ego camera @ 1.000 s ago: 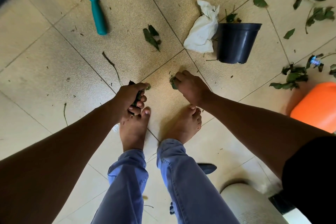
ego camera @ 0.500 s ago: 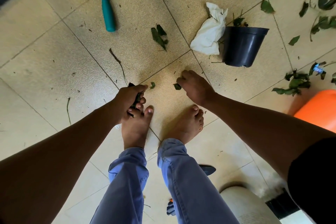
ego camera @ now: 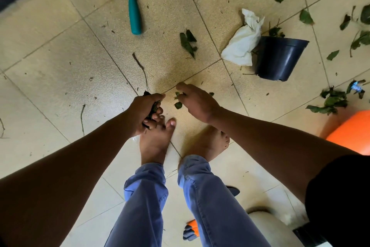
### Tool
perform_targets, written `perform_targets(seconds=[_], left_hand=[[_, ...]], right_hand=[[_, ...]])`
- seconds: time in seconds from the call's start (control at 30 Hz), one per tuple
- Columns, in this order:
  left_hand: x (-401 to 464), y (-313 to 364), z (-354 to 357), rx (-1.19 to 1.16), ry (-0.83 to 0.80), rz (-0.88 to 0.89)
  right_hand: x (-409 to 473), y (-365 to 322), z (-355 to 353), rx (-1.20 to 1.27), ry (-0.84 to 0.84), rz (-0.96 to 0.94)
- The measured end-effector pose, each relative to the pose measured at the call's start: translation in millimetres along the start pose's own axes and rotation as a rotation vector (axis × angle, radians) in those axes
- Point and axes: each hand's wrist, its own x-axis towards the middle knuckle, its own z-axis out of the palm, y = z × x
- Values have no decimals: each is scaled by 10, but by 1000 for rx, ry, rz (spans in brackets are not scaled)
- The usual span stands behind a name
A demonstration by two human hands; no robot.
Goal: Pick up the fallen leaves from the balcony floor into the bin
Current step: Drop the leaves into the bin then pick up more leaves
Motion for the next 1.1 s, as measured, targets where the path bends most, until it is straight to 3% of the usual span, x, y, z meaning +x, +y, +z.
perform_targets(seconds=[0.27,0.37,0.53,0.6,1.1], left_hand=[[28,-8,-260,-15,5,-2],[25,-33,-332,-46,11,-12],[8,-77,-416,-76,11,-34],[7,-75,-429,-78,10,-28],[-17,72,-341,-105,-25,25]], right_hand=[[217,-58,56,-123,-116,-189],[259,-61,16,-33,-97,-65],[527,215,-279,214,308,453],[626,355,-440,230,388,574],[948,495,-572,276,399,692]])
